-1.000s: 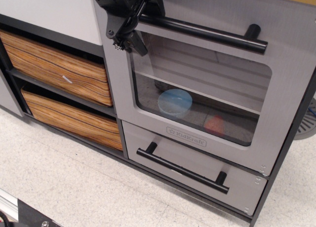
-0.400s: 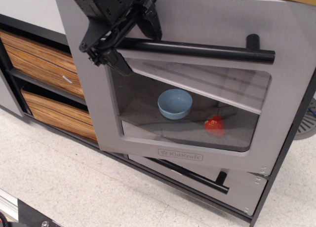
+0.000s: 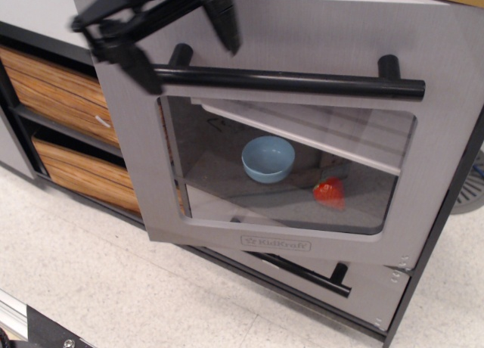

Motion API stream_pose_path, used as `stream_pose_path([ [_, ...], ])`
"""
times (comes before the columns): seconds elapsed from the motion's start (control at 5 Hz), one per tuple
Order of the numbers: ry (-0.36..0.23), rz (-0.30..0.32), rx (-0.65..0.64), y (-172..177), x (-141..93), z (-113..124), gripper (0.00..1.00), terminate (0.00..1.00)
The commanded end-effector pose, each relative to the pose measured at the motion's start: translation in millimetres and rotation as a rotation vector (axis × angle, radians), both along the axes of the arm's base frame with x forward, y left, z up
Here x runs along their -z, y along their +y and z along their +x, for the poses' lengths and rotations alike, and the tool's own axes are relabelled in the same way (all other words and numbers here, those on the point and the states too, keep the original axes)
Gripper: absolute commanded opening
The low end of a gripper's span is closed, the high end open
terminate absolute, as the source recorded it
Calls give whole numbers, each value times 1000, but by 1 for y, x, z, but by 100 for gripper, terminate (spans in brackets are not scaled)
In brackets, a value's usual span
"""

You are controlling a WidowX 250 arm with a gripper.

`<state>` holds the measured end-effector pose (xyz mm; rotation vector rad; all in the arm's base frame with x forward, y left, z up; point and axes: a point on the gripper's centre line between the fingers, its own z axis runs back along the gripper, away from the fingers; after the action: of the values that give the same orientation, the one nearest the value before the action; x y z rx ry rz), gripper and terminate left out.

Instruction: Open oven

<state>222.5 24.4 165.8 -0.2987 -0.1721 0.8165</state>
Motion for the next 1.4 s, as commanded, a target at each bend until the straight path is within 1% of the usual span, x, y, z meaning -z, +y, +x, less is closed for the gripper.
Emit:
stream_pose_path([
  [0.0,124,204,243,34,51,-30,100,0],
  [0.2,124,195,192,62,70,-23,100,0],
  [0.4,152,157,152,95,76,-28,100,0],
  [0.6,157,145,156,122,72,-42,100,0],
  [0.8,139,156,71,152,72,-46,100,0],
  [1.0,133,187,6,176,64,-42,100,0],
  [1.2,95,191,-101,188,59,-29,100,0],
])
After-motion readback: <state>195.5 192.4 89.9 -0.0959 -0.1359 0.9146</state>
